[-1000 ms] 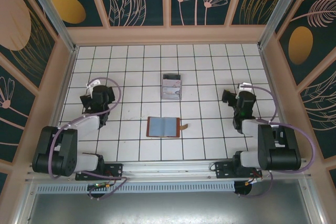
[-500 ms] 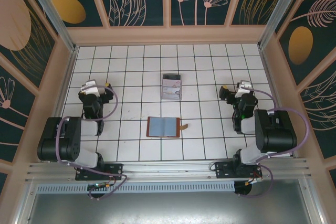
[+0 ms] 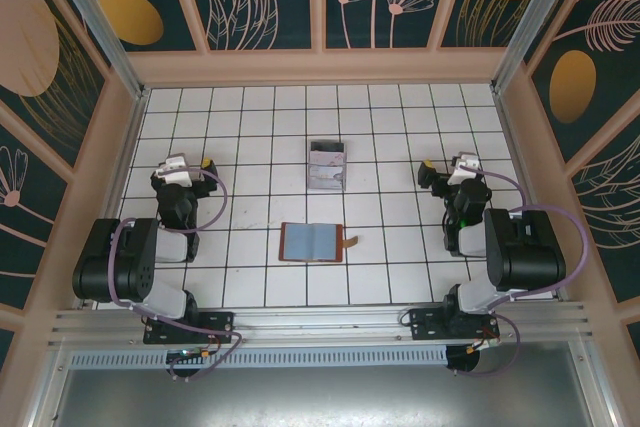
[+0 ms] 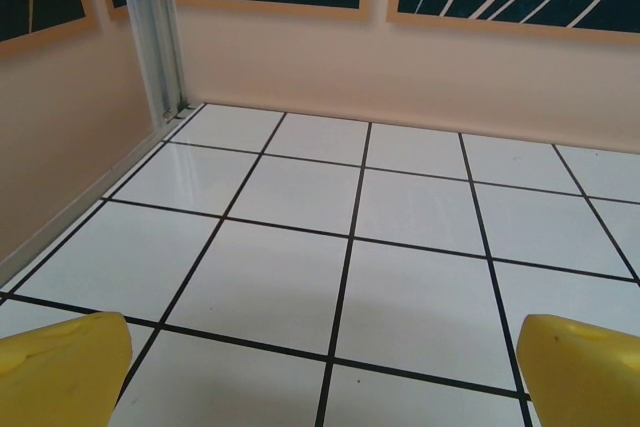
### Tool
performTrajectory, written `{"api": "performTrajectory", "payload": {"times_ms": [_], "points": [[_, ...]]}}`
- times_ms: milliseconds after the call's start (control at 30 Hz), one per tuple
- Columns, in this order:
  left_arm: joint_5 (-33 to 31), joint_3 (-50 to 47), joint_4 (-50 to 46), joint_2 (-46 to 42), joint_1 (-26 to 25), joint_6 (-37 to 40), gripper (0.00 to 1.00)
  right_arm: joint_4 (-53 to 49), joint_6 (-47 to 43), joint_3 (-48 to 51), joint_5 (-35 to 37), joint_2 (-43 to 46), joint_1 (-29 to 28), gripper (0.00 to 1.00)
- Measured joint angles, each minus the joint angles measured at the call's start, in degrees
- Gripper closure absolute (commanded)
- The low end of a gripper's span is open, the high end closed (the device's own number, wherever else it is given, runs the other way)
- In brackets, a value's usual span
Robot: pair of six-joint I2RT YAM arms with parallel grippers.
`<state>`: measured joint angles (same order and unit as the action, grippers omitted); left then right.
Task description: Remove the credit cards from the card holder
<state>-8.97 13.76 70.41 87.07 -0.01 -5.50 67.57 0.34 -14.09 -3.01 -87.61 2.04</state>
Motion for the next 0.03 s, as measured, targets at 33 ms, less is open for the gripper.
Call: {"api": "performTrajectory", "payload": {"times_ms": [33], "points": [[0.0, 0.0, 0.0, 0.0, 0.0, 0.0, 0.01, 0.0, 0.0, 0.0, 0.1, 0.0, 0.0, 0.01]]}}
